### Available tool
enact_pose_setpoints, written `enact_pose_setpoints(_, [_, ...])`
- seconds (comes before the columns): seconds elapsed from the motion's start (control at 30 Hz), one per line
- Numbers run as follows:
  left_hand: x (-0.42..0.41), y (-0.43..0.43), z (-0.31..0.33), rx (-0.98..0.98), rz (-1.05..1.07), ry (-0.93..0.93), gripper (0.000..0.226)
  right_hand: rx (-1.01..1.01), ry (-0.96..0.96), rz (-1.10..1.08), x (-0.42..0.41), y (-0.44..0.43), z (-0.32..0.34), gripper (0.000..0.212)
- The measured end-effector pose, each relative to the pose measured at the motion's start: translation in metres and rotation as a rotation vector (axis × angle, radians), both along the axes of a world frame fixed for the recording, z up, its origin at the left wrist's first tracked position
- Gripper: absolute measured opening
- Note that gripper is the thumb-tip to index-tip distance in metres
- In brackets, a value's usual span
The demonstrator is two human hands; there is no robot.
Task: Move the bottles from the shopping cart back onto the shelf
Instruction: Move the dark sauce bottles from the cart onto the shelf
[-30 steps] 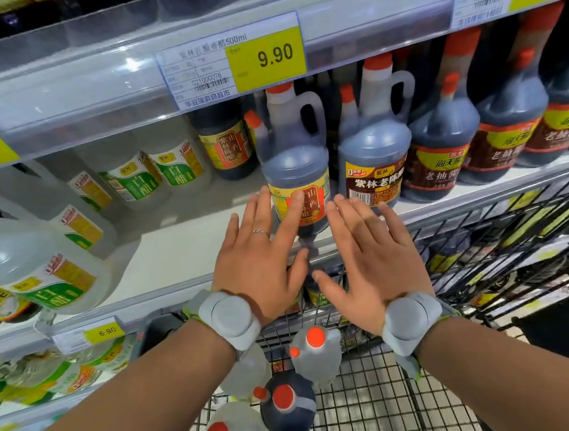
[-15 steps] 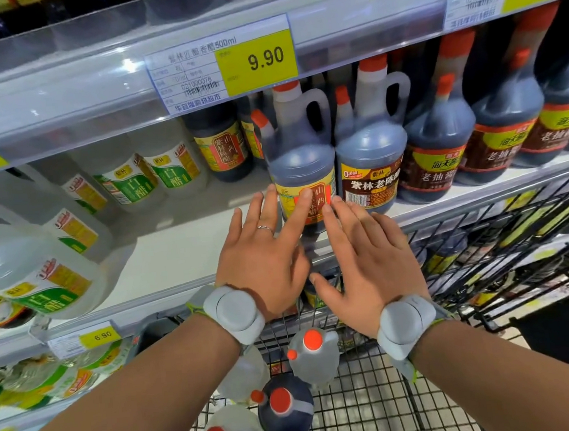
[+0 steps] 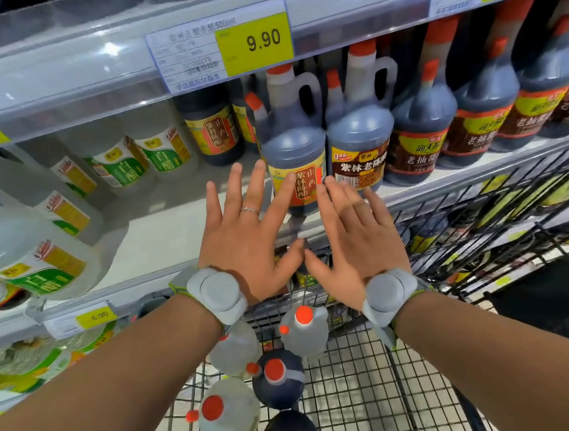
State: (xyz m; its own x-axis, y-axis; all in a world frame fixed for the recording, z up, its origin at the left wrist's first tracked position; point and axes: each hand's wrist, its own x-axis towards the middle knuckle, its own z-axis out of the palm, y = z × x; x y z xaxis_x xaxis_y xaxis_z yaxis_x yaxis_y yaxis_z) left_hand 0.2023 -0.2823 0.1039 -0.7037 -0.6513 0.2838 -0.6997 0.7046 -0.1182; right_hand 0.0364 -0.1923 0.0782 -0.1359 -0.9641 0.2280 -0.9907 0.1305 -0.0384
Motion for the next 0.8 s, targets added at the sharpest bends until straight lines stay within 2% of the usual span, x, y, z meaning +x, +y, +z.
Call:
enact_pose_setpoints(0.23, [0.030,0.021,-0.008,0.085,0.037,-0.042,0.091,0.013,-0.022,0.036,0.022,0.029,-0.015,0.086])
enact_pose_setpoints(0.4, [0.054,0.044,-0.023,0.156,-0.019,-0.043,0.091,0.052,-0.087,0.050,0.034,0.052,-0.026,0.086])
enact_pose_setpoints(0.57, [0.076,0.063,-0.045,0.253,-0.099,0.002,0.089,0.166,-0.146,0.089,0.045,0.067,-0.044,0.086])
enact_pose_setpoints(0.8, [0.090,0.078,-0.064,0.273,-0.089,-0.080,0.092,0.278,-0.172,0.114,0.054,0.066,-0.066,0.092])
